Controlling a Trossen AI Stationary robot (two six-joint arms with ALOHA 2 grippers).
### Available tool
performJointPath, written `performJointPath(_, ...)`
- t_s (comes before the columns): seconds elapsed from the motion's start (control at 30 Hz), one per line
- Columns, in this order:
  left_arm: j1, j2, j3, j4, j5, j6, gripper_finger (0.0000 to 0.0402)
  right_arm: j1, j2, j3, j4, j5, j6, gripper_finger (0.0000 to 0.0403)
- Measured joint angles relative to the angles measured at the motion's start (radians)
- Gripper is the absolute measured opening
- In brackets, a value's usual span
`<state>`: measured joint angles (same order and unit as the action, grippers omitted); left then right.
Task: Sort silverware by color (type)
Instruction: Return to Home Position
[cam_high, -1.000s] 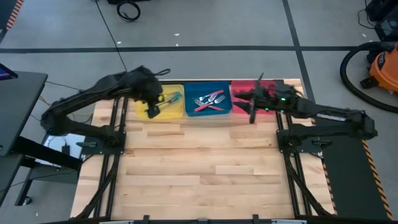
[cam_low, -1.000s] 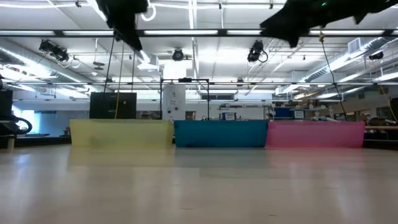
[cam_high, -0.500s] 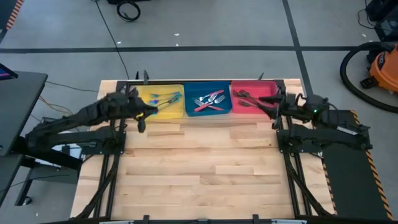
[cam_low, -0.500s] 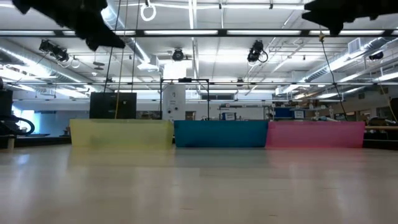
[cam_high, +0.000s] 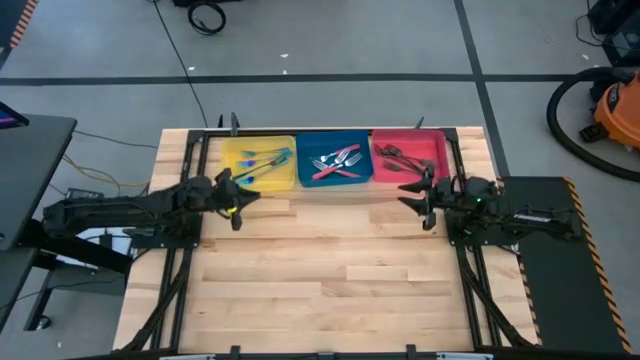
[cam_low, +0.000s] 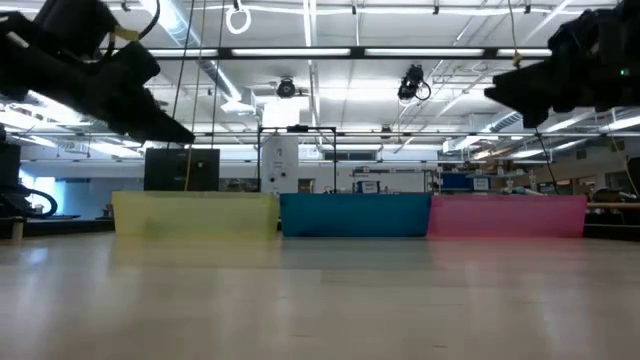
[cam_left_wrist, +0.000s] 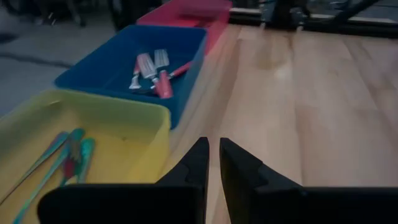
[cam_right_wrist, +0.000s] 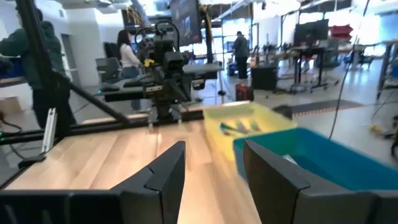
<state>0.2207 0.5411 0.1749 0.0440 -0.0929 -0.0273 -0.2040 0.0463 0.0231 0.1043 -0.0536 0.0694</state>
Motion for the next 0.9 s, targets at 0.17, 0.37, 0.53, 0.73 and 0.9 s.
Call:
performJointPath(0.17, -0.054, 0.0, -0.08, 0.1, -0.017, 0.066, 0.0038, 0.029, 0.006, -0.016, -0.015, -0.024, 0.04, 0.0168)
performJointPath(0.37, -0.086, 0.0, -0.106, 0.089, -0.025, 0.087, 0.0038, 0.062, 0.005, -0.016, -0.024, -0.037, 0.031, 0.0168)
performJointPath(0.53, -0.13, 0.0, -0.146, 0.11, -0.025, 0.078, 0.0038, 0.074, 0.006, -0.016, -0.059, -0.045, 0.032, 0.0168)
performJointPath(0.73, -0.168, 0.002, -0.167, 0.113, -0.023, 0.048, 0.0038, 0.075, 0.006, -0.016, -0.06, -0.045, 0.032, 0.0168)
performJointPath(0.9, -0.175, 0.002, -0.167, 0.103, -0.023, 0.039, 0.0038, 0.074, 0.006, -0.016, -0.06, -0.045, 0.043, 0.0168)
